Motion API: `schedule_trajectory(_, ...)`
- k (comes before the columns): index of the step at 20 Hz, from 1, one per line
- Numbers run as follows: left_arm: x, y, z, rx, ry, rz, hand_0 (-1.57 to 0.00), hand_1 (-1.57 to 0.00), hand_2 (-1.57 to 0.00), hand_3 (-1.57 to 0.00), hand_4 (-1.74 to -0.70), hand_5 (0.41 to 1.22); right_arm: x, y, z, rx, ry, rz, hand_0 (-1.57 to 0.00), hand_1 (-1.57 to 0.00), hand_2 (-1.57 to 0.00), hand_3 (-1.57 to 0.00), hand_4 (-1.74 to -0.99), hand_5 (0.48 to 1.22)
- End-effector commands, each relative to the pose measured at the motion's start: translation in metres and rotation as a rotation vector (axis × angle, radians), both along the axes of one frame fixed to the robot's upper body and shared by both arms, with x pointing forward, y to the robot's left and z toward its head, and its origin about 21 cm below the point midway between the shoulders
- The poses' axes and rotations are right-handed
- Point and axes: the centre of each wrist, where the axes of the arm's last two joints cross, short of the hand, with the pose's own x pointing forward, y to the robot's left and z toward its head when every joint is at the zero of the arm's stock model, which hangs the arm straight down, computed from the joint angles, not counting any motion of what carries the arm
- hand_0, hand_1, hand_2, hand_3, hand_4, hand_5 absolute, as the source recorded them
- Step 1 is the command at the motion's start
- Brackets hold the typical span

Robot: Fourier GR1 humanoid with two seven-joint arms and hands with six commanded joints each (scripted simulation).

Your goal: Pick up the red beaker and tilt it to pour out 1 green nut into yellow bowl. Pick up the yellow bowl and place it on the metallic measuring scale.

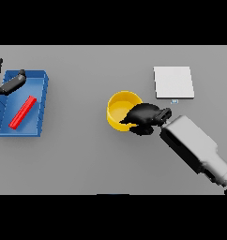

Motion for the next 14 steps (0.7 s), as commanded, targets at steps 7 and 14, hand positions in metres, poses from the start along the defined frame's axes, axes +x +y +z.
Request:
schedule_trajectory(7, -0.004, -0.003, -0.002, -0.008, -0.005, 0.002, 0.0, 0.0, 0.0, 0.0, -0.8, 0.725, -0.003, -0.004, 0.012, -0.003, -0.017, -0.018, -1.51, -1.51, -1.45, -1.19, -1.722, 1.207)
schedule_trajectory(14, -0.006, 0.0, -0.002, -0.004, 0.001, 0.002, 0.0, 0.0, 0.0, 0.0, -0.8, 0.719, -0.002, -0.014, 0.067, 0.02, -0.089, -0.031, -1.56, -1.56, -1.53, -1.35, -1.728, 1.218)
